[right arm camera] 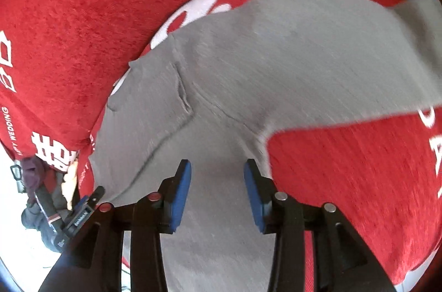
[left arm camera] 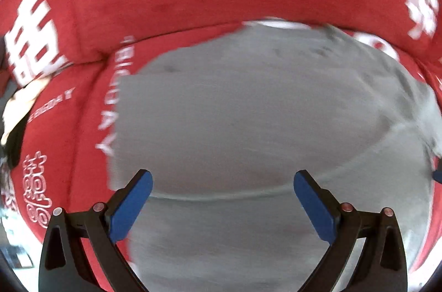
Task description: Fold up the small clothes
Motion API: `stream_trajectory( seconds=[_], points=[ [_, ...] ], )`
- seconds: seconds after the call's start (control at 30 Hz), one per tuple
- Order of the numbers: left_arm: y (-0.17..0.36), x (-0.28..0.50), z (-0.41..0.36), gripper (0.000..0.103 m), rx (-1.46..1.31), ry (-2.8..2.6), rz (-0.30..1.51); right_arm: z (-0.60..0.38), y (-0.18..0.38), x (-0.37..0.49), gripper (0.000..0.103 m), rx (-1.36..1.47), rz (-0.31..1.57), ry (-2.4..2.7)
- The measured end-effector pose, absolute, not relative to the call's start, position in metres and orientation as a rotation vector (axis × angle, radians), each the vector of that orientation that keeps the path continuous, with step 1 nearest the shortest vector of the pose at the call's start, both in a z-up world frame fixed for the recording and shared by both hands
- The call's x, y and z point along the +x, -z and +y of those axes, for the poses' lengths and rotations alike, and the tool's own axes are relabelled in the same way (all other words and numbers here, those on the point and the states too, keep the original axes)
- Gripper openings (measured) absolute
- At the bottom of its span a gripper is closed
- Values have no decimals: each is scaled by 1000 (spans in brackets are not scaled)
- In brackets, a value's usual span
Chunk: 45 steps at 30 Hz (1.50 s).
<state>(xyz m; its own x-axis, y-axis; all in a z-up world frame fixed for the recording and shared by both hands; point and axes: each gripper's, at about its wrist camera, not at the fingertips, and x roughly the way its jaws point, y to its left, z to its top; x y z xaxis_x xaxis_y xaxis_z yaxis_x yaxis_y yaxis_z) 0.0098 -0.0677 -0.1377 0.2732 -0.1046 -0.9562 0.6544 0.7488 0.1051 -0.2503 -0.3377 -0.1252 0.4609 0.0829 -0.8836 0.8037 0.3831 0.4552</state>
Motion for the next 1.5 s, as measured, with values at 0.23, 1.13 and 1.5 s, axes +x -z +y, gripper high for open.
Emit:
stream_trajectory(
  seconds=[0.23,1.13,1.5],
  points=[
    [145,-52,-128,103,560,695,1290,-346,126,-300,44,1157,962,569],
    [147,-152,-248,103,548,854,1350,-482,136,-508,47,1457,429,905],
    [139,-148,-242,103,506,848,1347,-495,143,-485,8,1703,178,735]
  ],
)
